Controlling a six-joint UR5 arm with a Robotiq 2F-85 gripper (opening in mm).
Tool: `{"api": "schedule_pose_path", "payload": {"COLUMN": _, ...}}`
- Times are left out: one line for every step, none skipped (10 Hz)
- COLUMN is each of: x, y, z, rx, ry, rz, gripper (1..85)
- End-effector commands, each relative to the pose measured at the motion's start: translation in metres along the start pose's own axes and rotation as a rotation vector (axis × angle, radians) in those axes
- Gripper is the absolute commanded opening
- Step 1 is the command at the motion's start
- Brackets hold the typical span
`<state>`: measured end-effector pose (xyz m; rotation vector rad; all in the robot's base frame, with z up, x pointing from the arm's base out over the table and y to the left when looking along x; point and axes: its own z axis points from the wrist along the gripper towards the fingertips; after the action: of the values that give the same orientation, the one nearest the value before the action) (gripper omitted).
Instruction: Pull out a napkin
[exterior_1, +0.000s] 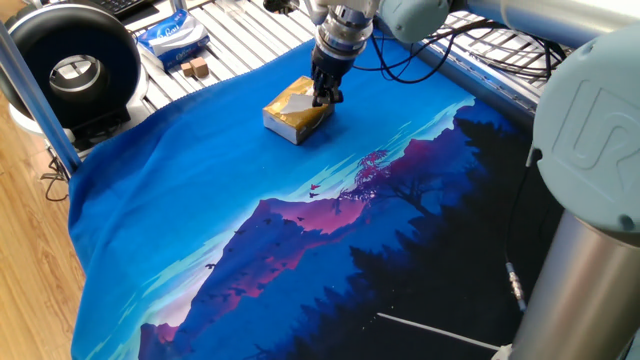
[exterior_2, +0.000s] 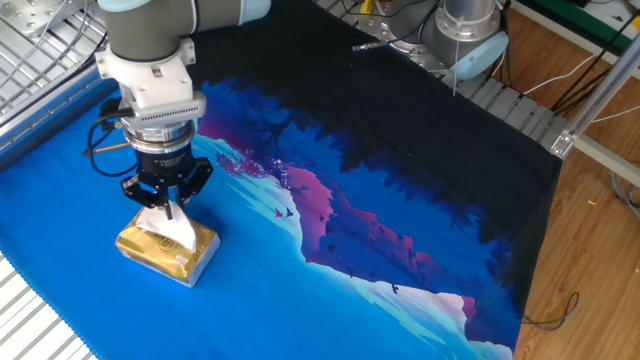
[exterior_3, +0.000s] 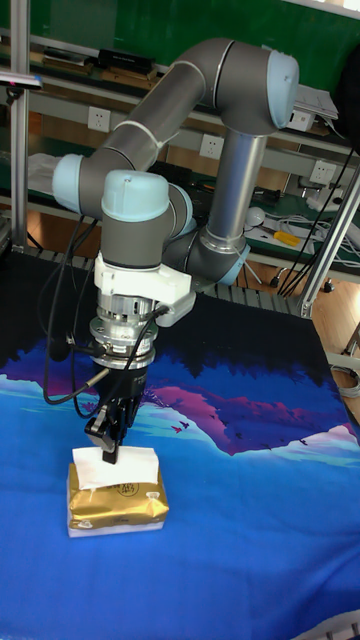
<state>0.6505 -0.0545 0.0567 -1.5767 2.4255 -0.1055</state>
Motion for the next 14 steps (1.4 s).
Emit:
{"api": "schedule_pose_path", "payload": {"x": -0.003, "y": 0.0, "z": -0.001, "rx": -0.004, "ry": -0.018, "rz": 0.018, "gripper": 1.0}}
{"api": "schedule_pose_path", "payload": {"x": -0.004, "y": 0.0, "z": -0.001, "rx": -0.006, "ry": -0.022, "rz": 0.017, "gripper": 1.0}}
{"api": "schedule_pose_path", "payload": {"x": -0.005, "y": -0.002, "z": -0.001, "rx": 0.003, "ry": -0.026, "rz": 0.007, "gripper": 1.0}}
{"api": "schedule_pose_path", "payload": {"x": -0.006, "y": -0.003, "z": -0.002, "rx": 0.006, "ry": -0.03, "rz": -0.003, "gripper": 1.0}}
{"api": "schedule_pose_path", "payload": {"x": -0.007, "y": -0.001, "z": -0.004, "rx": -0.006, "ry": -0.031, "rz": -0.005, "gripper": 1.0}}
{"api": "schedule_pose_path", "payload": {"x": -0.005, "y": 0.0, "z": -0.008, "rx": -0.012, "ry": -0.024, "rz": -0.003, "gripper": 1.0}}
{"api": "schedule_pose_path", "payload": {"x": 0.0, "y": -0.003, "z": -0.012, "rx": -0.004, "ry": -0.002, "rz": 0.0, "gripper": 1.0}}
{"api": "schedule_pose_path", "payload": {"x": 0.002, "y": -0.005, "z": -0.015, "rx": 0.001, "ry": 0.009, "rz": 0.003, "gripper": 1.0}}
{"api": "schedule_pose_path", "payload": {"x": 0.004, "y": -0.008, "z": -0.017, "rx": 0.008, "ry": 0.021, "rz": 0.0, "gripper": 1.0}}
{"api": "schedule_pose_path", "payload": {"x": 0.007, "y": -0.009, "z": -0.02, "rx": 0.009, "ry": 0.03, "rz": -0.001, "gripper": 1.0}}
{"api": "schedule_pose_path", "payload": {"x": 0.01, "y": -0.005, "z": -0.022, "rx": -0.009, "ry": 0.04, "rz": 0.005, "gripper": 1.0}}
{"api": "schedule_pose_path", "payload": {"x": 0.013, "y": -0.003, "z": -0.025, "rx": -0.018, "ry": 0.053, "rz": 0.011, "gripper": 1.0}}
{"api": "schedule_pose_path", "payload": {"x": 0.014, "y": -0.004, "z": -0.027, "rx": -0.018, "ry": 0.06, "rz": 0.012, "gripper": 1.0}}
{"api": "schedule_pose_path", "payload": {"x": 0.014, "y": -0.004, "z": -0.028, "rx": -0.021, "ry": 0.061, "rz": 0.013, "gripper": 1.0}}
